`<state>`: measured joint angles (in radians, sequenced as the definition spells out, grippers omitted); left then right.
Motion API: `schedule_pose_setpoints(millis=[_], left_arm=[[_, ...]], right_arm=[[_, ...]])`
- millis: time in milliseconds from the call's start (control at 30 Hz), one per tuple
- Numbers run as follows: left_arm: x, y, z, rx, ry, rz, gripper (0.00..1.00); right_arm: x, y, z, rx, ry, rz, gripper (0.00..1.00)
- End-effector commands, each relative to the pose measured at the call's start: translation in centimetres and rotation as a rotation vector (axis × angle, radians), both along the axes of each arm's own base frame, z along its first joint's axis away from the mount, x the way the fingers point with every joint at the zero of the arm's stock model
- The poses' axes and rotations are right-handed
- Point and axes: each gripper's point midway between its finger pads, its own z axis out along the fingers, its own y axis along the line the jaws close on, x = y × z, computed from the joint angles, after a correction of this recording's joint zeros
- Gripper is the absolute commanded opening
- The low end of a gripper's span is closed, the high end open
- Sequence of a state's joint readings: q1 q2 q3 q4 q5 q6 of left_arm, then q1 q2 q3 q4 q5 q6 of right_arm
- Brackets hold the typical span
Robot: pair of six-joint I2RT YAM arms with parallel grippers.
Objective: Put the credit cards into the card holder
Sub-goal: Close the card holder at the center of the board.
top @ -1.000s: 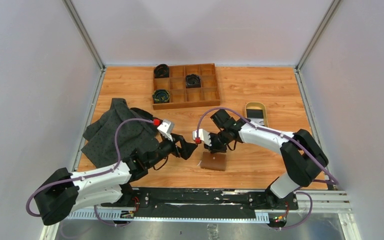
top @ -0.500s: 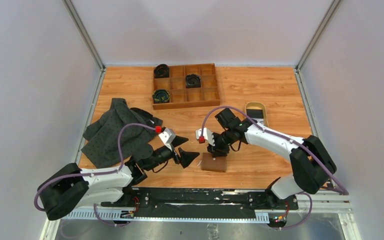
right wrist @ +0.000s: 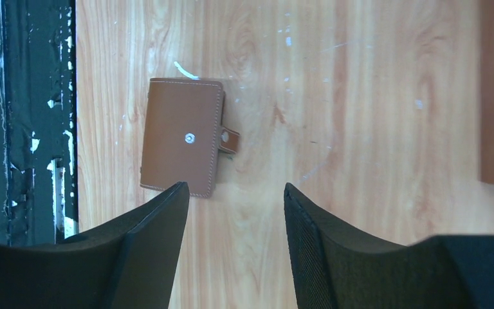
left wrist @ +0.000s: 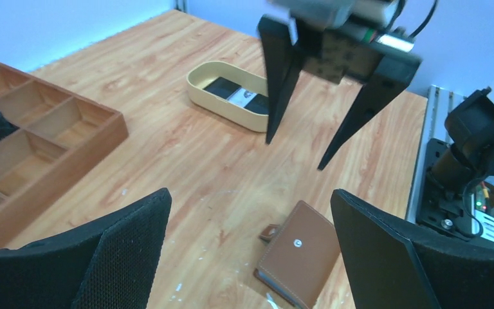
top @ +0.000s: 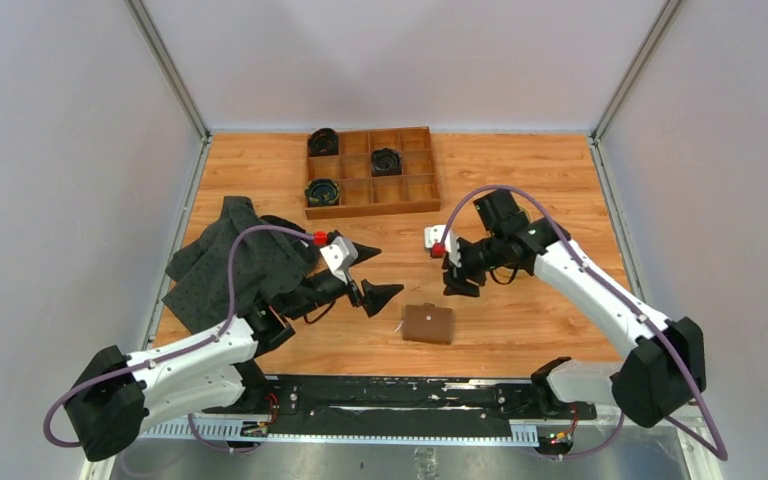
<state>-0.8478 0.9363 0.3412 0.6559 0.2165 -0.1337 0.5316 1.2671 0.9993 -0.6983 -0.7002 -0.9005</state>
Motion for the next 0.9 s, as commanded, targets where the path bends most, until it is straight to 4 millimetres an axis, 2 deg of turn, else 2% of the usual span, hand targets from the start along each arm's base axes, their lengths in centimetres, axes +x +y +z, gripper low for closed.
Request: schedule_pose_setpoints(millis=[0, 67, 100, 133, 167, 233, 333, 400, 500, 667, 733, 800, 867], left_arm=[[0.6, 0.4, -0.3, 0.089, 0.02, -0.024, 1.0], [0.8, 0.4, -0.4, 0.094, 0.044, -0.038, 1.0], [0.8, 0.3, -0.5, 0.097, 0.056, -0.049, 1.0], [0.9, 0.2, -0.6, 0.099, 0.064, -0.059, 1.0], [0.9, 0.1, -0.7, 0.105, 0.072, -0.071, 1.0], [1.0, -0.2, -1.2, 0.128, 0.088, -0.094, 1.0], [0.9, -0.8, -1.8, 0.179, 0.095, -0.143, 1.0], [0.9, -1.1, -2.2, 0.211, 0.091, -0.172, 1.0], [1.2, -1.2, -2.9, 0.257, 0.07, -0.179, 0.98], [2.0, -2.0, -3.7, 0.303, 0.049, -0.206, 0.94], [2.4, -2.7, -4.0, 0.326, 0.073, -0.228, 0.89], [2.6, -3.5, -4.7, 0.367, 0.123, -0.265, 0.82], [2.2, -3.9, -6.3, 0.449, 0.164, -0.288, 0.8]], right_arm=[[-0.4, -1.8, 5.0, 0.048, -0.08, 0.006, 0.6], [0.1, -2.3, 7.0, 0.071, -0.126, -0.043, 0.62], [0.2, -2.5, 7.7, 0.08, -0.13, -0.077, 0.7], [0.3, -2.6, 7.8, 0.087, -0.115, -0.117, 0.85], [0.0, -2.2, 7.4, 0.105, -0.066, -0.131, 0.94], [-1.4, -1.5, 5.9, 0.115, 0.057, -0.089, 0.99], [-2.8, -0.7, 3.6, 0.134, 0.212, -0.046, 0.93], [-3.1, -0.6, 2.5, 0.172, 0.273, -0.051, 0.9], [-2.1, -0.5, 1.8, 0.251, 0.365, -0.143, 0.82], [-0.7, -0.8, 1.1, 0.288, 0.494, -0.25, 0.61], [-0.4, -0.9, 0.1, 0.277, 0.545, -0.276, 0.53], [-0.1, -1.1, -0.9, 0.254, 0.587, -0.304, 0.45], [0.3, -1.3, -1.9, 0.23, 0.631, -0.34, 0.38]])
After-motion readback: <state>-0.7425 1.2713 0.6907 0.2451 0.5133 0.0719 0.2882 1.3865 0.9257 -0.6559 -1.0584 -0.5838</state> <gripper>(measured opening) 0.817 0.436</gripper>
